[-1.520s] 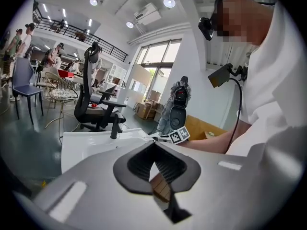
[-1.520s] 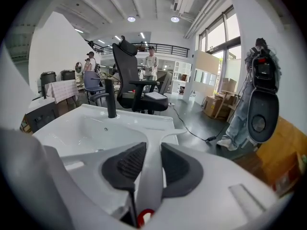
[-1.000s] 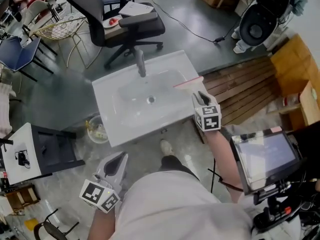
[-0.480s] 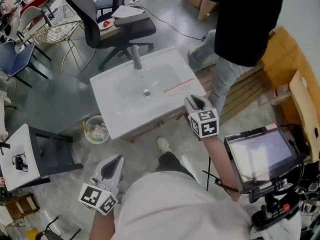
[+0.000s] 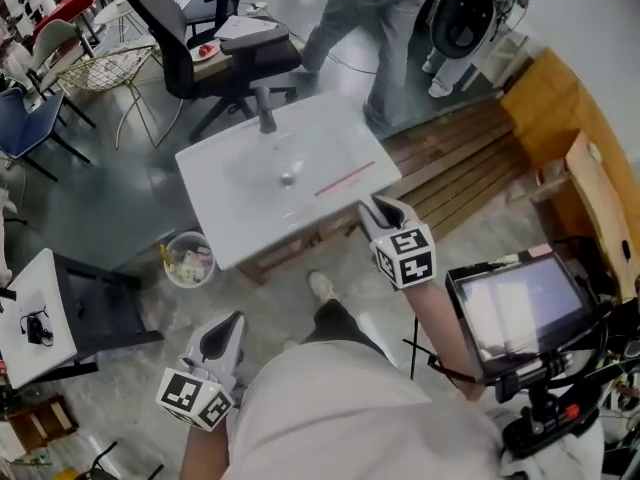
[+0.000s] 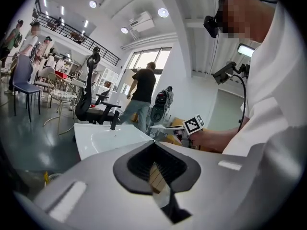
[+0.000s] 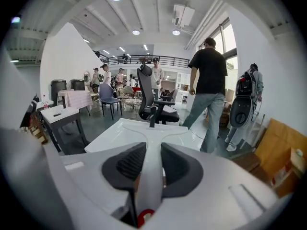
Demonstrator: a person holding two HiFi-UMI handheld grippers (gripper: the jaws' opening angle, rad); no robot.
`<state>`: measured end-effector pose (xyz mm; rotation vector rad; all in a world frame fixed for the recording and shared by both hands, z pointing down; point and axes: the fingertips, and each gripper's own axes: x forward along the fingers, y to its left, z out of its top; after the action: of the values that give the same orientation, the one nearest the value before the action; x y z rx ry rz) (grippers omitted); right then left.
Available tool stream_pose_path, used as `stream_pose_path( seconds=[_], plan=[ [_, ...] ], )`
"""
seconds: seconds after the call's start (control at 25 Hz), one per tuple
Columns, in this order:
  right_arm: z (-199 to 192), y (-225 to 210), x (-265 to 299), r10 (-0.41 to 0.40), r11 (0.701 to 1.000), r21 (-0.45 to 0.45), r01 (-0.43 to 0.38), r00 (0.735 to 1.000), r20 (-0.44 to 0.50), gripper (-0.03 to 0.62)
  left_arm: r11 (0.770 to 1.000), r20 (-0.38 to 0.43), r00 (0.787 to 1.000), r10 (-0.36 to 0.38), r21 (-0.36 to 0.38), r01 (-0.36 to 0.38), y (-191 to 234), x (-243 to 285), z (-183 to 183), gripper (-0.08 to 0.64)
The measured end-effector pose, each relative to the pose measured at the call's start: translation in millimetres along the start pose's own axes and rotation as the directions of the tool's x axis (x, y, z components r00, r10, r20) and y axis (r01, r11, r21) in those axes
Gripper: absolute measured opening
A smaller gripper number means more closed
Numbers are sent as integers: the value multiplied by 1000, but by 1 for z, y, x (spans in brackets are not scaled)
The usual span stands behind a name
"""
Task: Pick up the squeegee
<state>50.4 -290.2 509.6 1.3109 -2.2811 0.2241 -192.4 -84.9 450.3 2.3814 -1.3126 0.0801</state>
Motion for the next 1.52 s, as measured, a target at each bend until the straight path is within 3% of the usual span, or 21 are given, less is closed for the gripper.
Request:
stream_pose_path(
  seconds=[0.72, 1.52],
  plan=[
    [9, 45, -42, 46, 999, -23, -45, 998, 45, 101, 1000, -3, 1000, 20, 2, -20, -8, -33, -19, 8],
    [12, 55, -50, 81, 996, -29, -80, 995, 64, 103, 1000, -4, 1000, 22, 11, -22, -21, -35, -19, 8]
  ],
)
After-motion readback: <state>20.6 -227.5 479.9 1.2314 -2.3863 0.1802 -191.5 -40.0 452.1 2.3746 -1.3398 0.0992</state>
